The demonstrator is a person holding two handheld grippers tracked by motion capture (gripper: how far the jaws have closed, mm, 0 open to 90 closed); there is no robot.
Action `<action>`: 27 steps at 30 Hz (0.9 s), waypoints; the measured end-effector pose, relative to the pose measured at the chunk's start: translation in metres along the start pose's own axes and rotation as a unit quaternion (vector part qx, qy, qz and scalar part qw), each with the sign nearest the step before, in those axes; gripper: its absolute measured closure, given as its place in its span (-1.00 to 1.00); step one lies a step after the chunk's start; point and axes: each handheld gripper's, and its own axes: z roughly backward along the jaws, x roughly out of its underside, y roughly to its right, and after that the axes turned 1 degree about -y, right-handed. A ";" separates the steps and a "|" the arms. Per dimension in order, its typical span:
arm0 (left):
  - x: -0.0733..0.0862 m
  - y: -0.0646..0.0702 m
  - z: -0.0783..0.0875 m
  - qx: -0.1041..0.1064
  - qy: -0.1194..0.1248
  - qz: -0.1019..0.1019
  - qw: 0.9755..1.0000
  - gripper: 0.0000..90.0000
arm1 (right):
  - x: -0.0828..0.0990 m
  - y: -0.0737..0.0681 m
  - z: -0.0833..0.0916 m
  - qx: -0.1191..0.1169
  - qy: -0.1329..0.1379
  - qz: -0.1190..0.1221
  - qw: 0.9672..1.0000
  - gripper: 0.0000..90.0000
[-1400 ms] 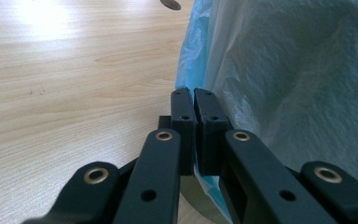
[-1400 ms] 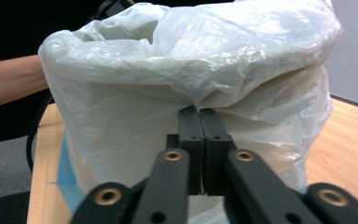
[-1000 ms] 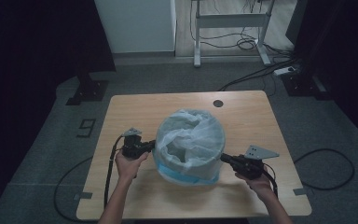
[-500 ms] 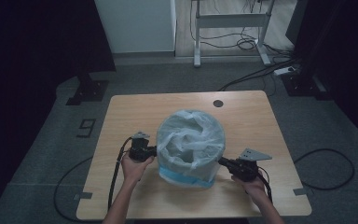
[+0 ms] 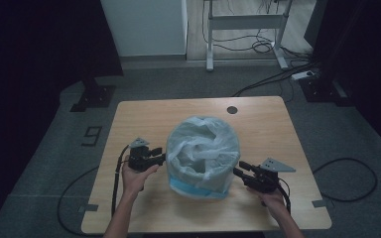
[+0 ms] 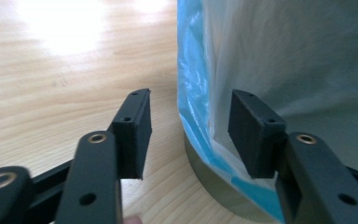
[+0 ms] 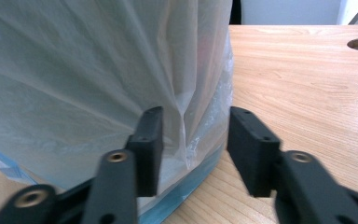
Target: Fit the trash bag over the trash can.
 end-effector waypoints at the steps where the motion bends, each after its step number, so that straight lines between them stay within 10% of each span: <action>1: 0.001 -0.001 0.004 0.001 0.003 -0.003 1.000 0.05 | 0.000 0.000 0.001 -0.001 0.002 -0.001 1.000 0.13; 13: 0.022 0.015 0.045 0.041 0.036 -0.034 0.998 0.02 | 0.000 -0.003 0.011 0.000 0.013 -0.003 1.000 0.02; 19: 0.034 0.034 0.062 0.090 0.057 -0.051 0.993 -0.04 | 0.001 -0.006 0.010 -0.003 0.010 0.003 1.000 0.02; 27: 0.040 0.060 0.047 0.096 0.003 -0.089 0.991 -0.18 | 0.001 -0.009 0.010 0.000 0.007 0.004 1.000 0.02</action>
